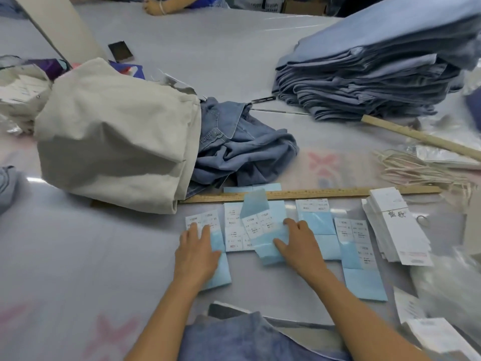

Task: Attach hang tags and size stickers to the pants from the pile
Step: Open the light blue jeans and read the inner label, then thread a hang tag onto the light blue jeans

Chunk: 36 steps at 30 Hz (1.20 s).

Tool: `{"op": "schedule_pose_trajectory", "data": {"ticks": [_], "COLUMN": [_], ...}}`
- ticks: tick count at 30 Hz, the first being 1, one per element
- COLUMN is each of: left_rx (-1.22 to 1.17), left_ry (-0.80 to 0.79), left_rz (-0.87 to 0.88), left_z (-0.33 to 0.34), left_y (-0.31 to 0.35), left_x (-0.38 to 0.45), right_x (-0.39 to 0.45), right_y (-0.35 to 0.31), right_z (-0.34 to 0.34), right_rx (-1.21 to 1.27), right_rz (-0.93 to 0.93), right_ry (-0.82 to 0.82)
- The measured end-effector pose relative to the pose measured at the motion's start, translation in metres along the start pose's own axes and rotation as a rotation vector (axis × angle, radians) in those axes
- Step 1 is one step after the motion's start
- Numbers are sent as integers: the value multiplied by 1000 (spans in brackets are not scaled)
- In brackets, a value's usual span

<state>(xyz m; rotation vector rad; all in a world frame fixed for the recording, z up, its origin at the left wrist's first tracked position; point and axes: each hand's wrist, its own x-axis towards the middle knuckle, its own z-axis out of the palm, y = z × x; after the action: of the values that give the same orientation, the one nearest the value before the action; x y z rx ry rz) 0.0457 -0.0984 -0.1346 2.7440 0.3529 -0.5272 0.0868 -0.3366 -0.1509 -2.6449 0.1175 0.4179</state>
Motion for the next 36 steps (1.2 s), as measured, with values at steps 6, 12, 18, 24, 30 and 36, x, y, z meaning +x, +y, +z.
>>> {"op": "schedule_pose_trajectory", "data": {"ticks": [6, 12, 18, 24, 30, 36], "left_rx": [-164, -247, -156, 2, 43, -235], "left_ry": [107, 154, 167, 156, 93, 256], "left_rz": [14, 30, 47, 54, -7, 248], "left_z": [29, 27, 33, 35, 35, 13], "left_y": [-22, -33, -28, -18, -3, 14], "left_x": [0, 1, 3, 4, 2, 28], "right_x": [4, 6, 3, 3, 6, 17], "right_y": [13, 11, 3, -2, -3, -32], "right_z": [6, 4, 12, 14, 4, 5], "right_rx": [134, 138, 12, -57, -210, 68], "right_rz": [91, 67, -72, -119, -129, -341], "right_ry": [70, 131, 105, 70, 147, 225]}}
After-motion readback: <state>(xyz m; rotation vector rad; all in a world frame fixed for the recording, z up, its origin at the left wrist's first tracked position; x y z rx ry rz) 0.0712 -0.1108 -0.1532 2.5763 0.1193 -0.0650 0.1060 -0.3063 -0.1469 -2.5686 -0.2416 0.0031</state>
